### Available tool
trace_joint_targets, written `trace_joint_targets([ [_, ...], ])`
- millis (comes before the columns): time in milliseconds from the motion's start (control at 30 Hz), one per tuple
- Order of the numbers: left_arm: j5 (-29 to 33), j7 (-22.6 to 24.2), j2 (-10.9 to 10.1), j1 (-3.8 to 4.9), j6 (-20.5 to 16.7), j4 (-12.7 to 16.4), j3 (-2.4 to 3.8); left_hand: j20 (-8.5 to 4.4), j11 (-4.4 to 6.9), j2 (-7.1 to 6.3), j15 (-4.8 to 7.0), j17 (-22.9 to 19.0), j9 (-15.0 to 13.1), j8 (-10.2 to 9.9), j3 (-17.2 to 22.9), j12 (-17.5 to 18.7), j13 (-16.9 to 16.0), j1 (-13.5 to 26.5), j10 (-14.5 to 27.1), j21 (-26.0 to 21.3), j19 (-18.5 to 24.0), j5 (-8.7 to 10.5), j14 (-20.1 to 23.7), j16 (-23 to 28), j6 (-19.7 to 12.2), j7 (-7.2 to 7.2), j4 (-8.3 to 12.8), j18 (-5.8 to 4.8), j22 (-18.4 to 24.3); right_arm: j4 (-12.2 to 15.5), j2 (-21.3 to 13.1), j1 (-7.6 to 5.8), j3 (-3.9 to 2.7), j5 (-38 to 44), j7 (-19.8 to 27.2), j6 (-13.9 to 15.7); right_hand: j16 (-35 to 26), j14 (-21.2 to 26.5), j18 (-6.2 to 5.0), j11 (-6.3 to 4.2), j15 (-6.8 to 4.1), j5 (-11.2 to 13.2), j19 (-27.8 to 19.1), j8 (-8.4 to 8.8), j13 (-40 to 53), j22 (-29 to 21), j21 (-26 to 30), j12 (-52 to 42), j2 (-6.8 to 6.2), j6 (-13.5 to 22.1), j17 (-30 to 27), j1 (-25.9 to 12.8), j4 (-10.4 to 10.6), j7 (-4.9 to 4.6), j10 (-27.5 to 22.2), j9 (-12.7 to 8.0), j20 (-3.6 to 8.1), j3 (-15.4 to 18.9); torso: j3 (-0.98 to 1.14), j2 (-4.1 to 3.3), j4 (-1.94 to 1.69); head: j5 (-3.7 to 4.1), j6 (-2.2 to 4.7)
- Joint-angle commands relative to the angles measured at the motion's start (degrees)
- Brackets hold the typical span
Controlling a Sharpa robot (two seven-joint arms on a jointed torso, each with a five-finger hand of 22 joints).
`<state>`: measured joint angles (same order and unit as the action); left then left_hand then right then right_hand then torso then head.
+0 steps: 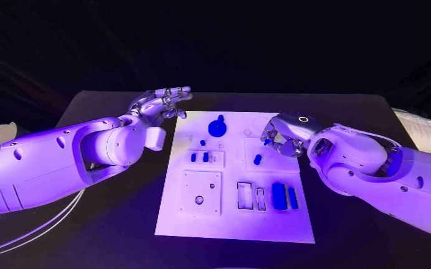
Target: Assemble the parts on the task board
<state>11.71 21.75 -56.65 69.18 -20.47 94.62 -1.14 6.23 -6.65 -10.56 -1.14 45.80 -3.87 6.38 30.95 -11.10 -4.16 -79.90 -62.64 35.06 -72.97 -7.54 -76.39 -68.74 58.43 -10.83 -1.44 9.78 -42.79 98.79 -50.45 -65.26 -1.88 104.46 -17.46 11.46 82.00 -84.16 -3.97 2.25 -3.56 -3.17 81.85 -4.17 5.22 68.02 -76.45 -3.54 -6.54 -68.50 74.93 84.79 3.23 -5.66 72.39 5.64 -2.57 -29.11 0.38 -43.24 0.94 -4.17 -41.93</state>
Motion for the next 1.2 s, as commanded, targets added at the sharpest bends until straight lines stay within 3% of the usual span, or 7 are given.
trace_joint_targets([
  [33, -0.01, 0.48, 0.06, 0.04, 0.73, 0.00, 0.04, 0.10, 0.08, 0.34, 0.05, -0.06, 0.06, -0.31, 0.01, -0.19, 0.07, 0.35, 0.39, -0.28, 0.35, -0.29, 0.47, 0.06, -0.42, -0.12, 0.35, 0.55, 0.09, 0.75, -0.06, -0.15, -0.10, 1.78, -0.48, 1.00, -0.07, -4.04, -0.49, 0.03, -0.05, 0.14, 0.35, -0.22, -0.07, 0.10, -0.09, -0.30, -0.10, -0.37, 5.57, -1.06, -0.06, -0.28, 0.47, 0.17, 0.13, -0.35, 0.01, 0.02, -0.06, 0.41, 0.13],
  [367, -0.02, 0.44, 0.00, 0.04, 0.77, 0.02, 0.04, 0.12, 0.05, 0.34, 0.03, -0.14, 0.06, -0.31, -0.03, -0.22, 0.07, 0.37, 0.50, -0.29, 0.35, -0.29, 0.51, 0.07, -0.51, -0.16, 0.38, 0.55, 0.09, 0.94, 0.07, -0.34, -0.21, 1.95, -0.83, 0.68, -0.02, -4.05, -0.48, 0.03, -0.03, 0.21, 0.38, -0.24, -0.12, 0.18, -0.14, -0.30, -0.21, -0.52, 5.62, -1.51, -0.03, -0.27, 0.60, 0.25, 0.11, -0.33, -0.04, 0.03, 0.09, 0.04, 0.06],
  [667, -0.02, 0.42, 0.19, 0.04, 0.90, -0.13, 0.04, 0.14, 0.02, 0.33, 0.01, -0.19, 0.06, -0.31, -0.06, -0.27, 0.07, 0.38, 0.61, -0.29, 0.36, -0.29, 0.54, 0.06, -0.59, -0.19, 0.42, 0.55, 0.09, 2.79, 2.59, -0.17, -0.21, 1.09, 0.21, 1.31, 0.05, -4.06, -0.48, 0.04, 0.04, 0.22, 0.40, -0.30, -0.17, 0.22, -0.16, -0.30, -0.28, -0.72, 5.68, -1.92, -0.01, -0.29, 0.77, 0.34, 0.10, -0.27, -0.03, 0.04, -0.18, -0.40, -0.06],
  [900, -0.02, 0.41, 0.30, 0.04, 0.95, -0.17, 0.04, 0.14, 0.02, 0.33, 0.01, -0.19, 0.06, -0.31, -0.06, -0.27, 0.07, 0.38, 0.61, -0.29, 0.36, -0.29, 0.54, 0.06, -0.59, -0.19, 0.42, 0.55, 0.09, 3.87, 4.91, 0.37, -0.18, 0.75, 0.94, 0.88, 0.07, -4.06, -0.48, 0.03, 0.12, 0.22, 0.39, -0.31, -0.18, 0.20, -0.14, -0.31, -0.24, -0.78, 5.70, -1.99, -0.02, -0.32, 0.83, 0.37, 0.10, -0.27, -0.05, 0.03, -0.09, -1.70, -0.64],
  [1000, -0.02, 0.44, 0.34, 0.04, 0.92, -0.18, 0.04, 0.14, 0.02, 0.33, 0.01, -0.19, 0.06, -0.31, -0.06, -0.27, 0.07, 0.38, 0.61, -0.29, 0.36, -0.29, 0.54, 0.06, -0.59, -0.19, 0.42, 0.55, 0.09, 4.01, 6.35, 1.24, -0.15, 0.60, 1.38, 0.56, 0.08, -4.06, -0.49, 0.03, 0.22, 0.22, 0.38, -0.31, -0.20, 0.17, -0.12, -0.31, -0.20, -0.79, 5.72, -2.02, -0.05, -0.34, 0.86, 0.38, 0.09, -0.29, -0.07, 0.02, 0.07, -2.33, -0.87],
  [1200, -0.02, 0.42, 0.55, 0.04, 0.99, -0.16, 0.04, 0.16, 0.00, 0.33, -0.02, -0.22, 0.06, -0.31, -0.09, -0.32, 0.07, 0.37, 0.73, -0.30, 0.36, -0.29, 0.56, 0.03, -0.68, -0.21, 0.49, 0.55, 0.09, 3.80, 9.20, 3.14, 0.16, 0.18, 2.28, -0.39, 0.11, -4.07, -0.43, 0.06, 0.72, 0.20, 0.41, -0.31, -0.25, 0.24, -0.16, -0.32, 0.01, -0.92, 5.73, -2.18, -0.23, -0.44, 1.10, 0.49, -0.15, -0.32, -0.06, -0.05, -0.10, -3.57, -1.61],
])
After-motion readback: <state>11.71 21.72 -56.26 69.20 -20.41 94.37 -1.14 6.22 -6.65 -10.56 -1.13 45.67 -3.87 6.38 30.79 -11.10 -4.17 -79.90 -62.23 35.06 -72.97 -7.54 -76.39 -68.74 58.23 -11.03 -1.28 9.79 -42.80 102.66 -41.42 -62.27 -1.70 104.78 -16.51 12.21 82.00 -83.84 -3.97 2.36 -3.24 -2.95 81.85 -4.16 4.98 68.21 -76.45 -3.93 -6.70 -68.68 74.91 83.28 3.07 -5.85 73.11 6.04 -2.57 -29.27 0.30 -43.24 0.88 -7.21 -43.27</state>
